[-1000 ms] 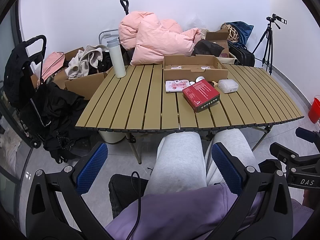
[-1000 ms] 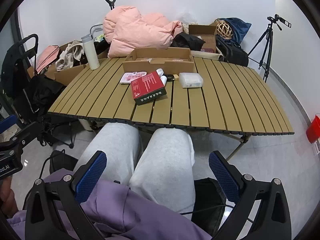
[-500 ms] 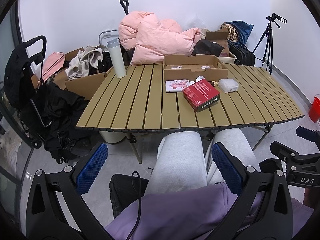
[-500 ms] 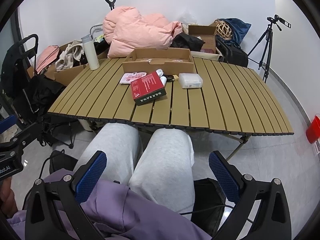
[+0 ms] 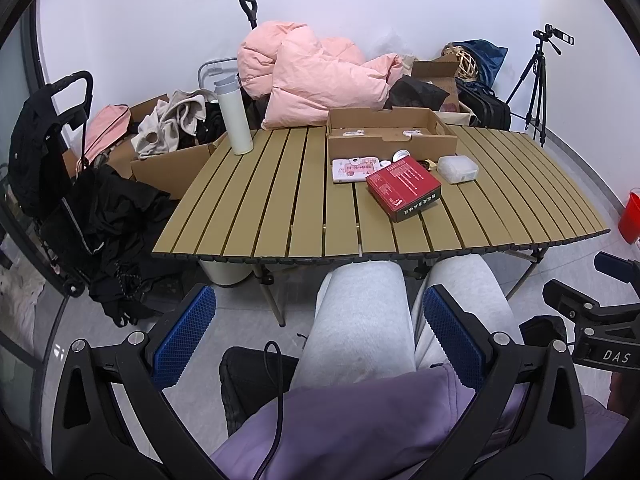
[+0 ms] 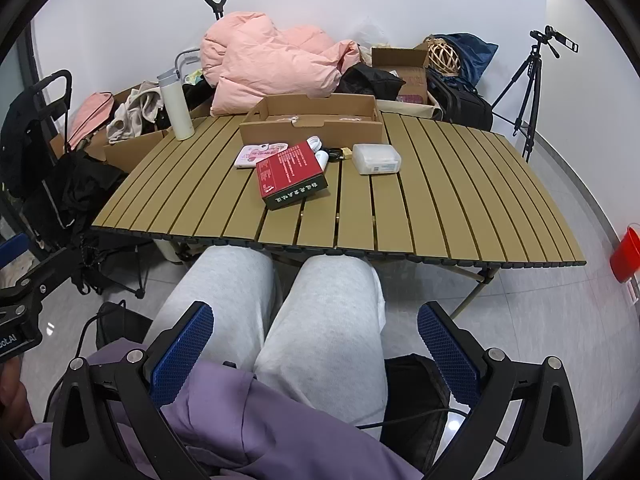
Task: Organize objects
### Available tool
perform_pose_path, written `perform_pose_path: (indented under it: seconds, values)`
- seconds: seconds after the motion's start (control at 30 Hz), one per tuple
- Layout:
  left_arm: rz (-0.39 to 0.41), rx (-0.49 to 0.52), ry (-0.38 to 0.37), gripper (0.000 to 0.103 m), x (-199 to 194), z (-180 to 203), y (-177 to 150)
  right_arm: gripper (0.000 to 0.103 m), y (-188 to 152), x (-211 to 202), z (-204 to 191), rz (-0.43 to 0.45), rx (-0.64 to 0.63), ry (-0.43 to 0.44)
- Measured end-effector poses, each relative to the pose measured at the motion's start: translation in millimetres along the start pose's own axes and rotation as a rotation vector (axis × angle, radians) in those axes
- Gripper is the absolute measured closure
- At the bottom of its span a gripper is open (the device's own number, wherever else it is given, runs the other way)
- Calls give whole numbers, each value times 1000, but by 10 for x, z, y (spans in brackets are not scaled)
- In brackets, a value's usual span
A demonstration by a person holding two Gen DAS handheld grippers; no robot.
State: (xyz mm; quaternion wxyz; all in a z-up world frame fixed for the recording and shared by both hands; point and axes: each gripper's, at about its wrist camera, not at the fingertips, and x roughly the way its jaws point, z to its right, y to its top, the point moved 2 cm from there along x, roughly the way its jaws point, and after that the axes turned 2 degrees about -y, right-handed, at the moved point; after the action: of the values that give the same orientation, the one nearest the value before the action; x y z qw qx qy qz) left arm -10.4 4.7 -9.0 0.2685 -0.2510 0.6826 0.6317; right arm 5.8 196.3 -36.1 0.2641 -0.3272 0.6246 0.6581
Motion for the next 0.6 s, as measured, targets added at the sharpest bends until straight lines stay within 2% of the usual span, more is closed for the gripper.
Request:
perform_pose_path:
  seconds: [0.47,0.53,0.6]
  values:
    - [-33,-12,-11,0,108,-11,-54,0,-52,59,11,8,-3,-2]
    - [-47,-10,-23,0,188,-14,-56,0,-59,114,9,21,-12,-7]
    - [-70,-22,-70,0,306,-42,-31,0,-47,233,44,21,-14,-18]
